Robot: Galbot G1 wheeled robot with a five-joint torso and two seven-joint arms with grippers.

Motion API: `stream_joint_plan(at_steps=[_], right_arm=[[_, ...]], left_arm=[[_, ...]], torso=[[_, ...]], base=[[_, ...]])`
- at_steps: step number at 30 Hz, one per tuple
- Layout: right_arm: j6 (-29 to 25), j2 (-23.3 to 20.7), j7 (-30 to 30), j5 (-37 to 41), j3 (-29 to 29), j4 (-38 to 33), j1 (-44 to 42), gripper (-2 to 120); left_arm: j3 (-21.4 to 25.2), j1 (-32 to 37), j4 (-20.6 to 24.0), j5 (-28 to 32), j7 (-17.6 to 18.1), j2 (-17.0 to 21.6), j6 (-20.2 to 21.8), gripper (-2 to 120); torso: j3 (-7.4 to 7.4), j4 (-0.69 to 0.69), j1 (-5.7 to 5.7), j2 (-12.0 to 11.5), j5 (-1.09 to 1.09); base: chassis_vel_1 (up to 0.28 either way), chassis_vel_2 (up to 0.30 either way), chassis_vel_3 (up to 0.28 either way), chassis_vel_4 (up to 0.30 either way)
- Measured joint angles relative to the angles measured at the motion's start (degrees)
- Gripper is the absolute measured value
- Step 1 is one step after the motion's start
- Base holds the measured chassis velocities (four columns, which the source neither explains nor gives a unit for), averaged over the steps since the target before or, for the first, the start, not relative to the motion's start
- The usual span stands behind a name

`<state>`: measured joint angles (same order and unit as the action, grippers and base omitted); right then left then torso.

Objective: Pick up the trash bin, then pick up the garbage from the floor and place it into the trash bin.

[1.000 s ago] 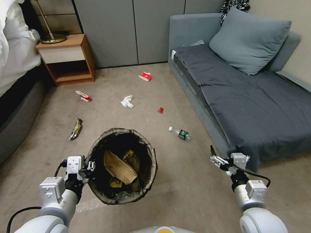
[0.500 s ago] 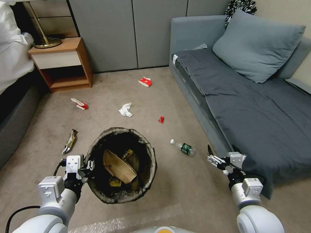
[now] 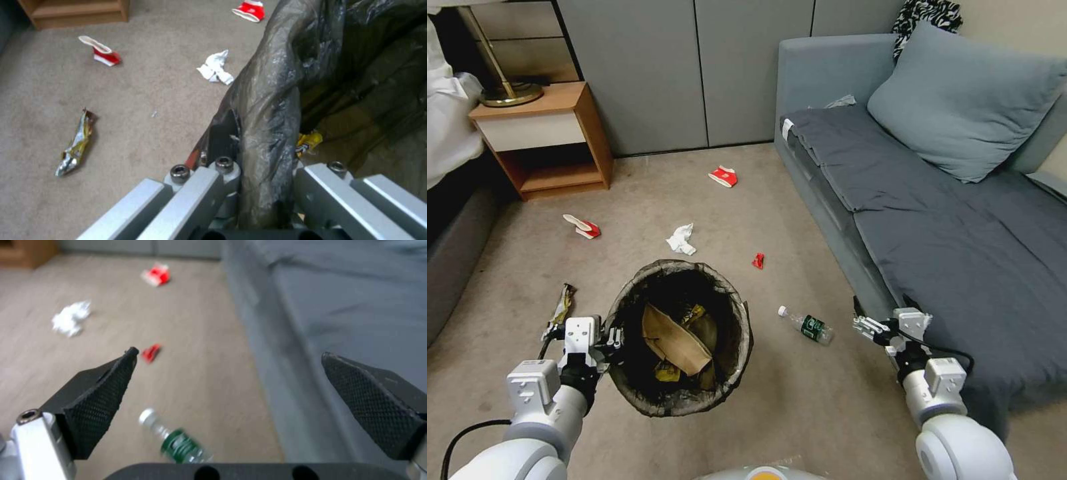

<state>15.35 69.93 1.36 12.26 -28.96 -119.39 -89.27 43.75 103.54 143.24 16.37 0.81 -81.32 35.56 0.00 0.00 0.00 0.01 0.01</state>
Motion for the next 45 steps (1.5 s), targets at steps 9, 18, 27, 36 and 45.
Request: stream_joint_plan(at_steps=[9,18,27,36,45], right_arm=[[9.51,-10.8,-6.23,9.31,6.41,9.71,12.89,100],[14.59,-13.96,-15.64,11.0,12.27,20.51,24.57,100],[15.73,-12.29,-17.73,10.04,19.06,31.55,31.62,100],[15.26,-8.18,-16.91,8.16,22.99,39.08,35.01,100],[12.57,-0.6,-16.32,2.94,25.79,48.88,38.6,100]], left_arm=[[0.28,0.82,0.0,0.21,0.32,-0.11,0.63,1],[0.53,1.83,0.0,0.18,0.82,-0.14,0.9,1],[0.94,2.15,0.0,-0.03,0.94,-0.33,0.97,1],[0.89,2.16,0.0,-0.47,0.96,-0.63,0.97,1],[1.34,2.85,0.0,-0.64,0.97,-0.66,0.97,1]], torso=[[0.01,0.01,0.01,0.0,0.0],[0.01,0.0,0.01,-0.01,-0.01],[0.01,0.0,0.01,0.0,-0.01],[0.01,0.0,0.01,0.0,-0.02],[0.0,0.01,0.01,-0.01,-0.01]], base=[[0.0,0.0,0.0,0.0],[0.0,0.0,0.0,0.0],[0.0,0.0,0.0,0.0],[0.0,0.0,0.0,0.0],[0.0,0.0,0.0,0.0]])
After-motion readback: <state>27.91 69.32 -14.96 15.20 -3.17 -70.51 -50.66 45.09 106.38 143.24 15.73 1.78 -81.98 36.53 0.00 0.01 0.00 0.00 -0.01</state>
